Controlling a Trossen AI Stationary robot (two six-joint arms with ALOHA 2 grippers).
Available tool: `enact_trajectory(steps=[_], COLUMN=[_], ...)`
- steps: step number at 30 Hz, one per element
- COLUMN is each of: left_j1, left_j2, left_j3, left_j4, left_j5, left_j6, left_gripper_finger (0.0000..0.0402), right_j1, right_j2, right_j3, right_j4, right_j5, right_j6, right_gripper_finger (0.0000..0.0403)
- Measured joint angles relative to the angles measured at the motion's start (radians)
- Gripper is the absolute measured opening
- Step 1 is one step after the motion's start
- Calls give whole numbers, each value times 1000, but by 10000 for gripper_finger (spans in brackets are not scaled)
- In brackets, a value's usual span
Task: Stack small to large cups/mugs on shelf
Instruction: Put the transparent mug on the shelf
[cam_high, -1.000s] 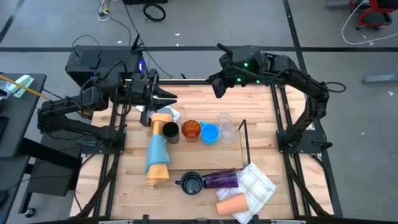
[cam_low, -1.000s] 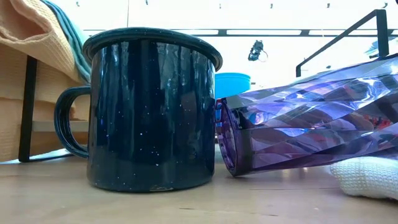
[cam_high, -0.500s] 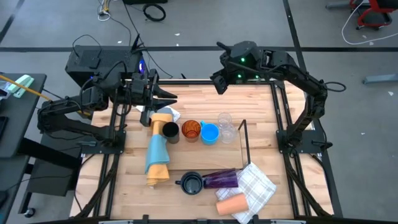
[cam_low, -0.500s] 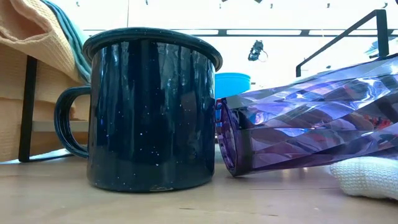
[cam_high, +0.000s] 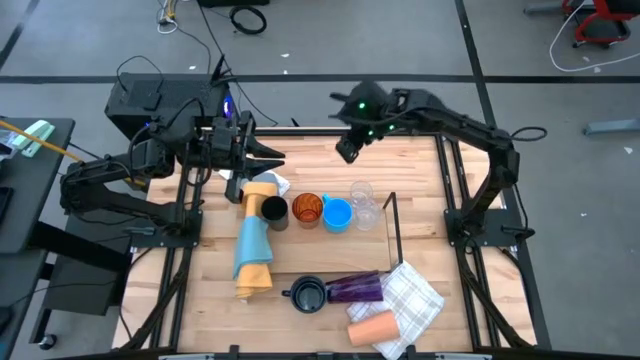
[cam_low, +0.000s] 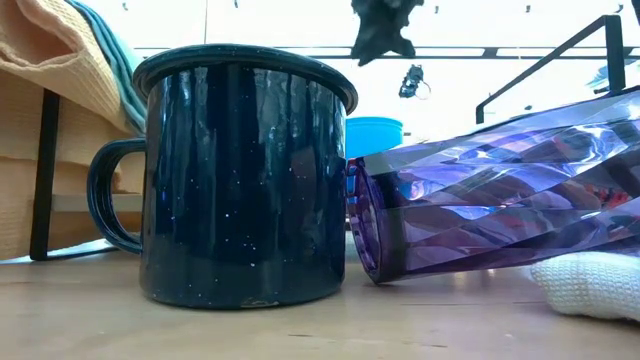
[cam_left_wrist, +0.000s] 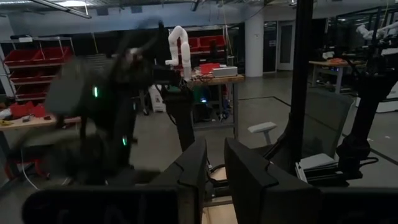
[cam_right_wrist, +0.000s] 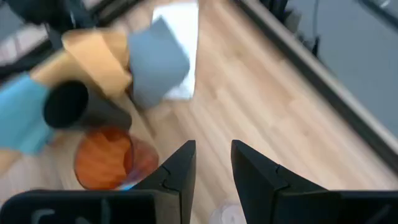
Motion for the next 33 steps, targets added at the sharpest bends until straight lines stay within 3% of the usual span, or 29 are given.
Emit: enact_trajectory(steps=[11,24,33], left_j1=[0,1,2], left_j2=[0,0,0], left_j3=[0,0,0], left_j4=[0,2,2], left_j5=[0,0,-31], left_j6=[-8,-31,-27], left_gripper_finger=[71,70,64], right_j1=[-41,-118,-122], right_j2=[0,-1,-1], right_j3=[-294,-448,-516], right_j4=[30,27,34], right_j5=[-128,-66,2], right_j6=[-82,-87,-53], right_gripper_finger=[117,197,194])
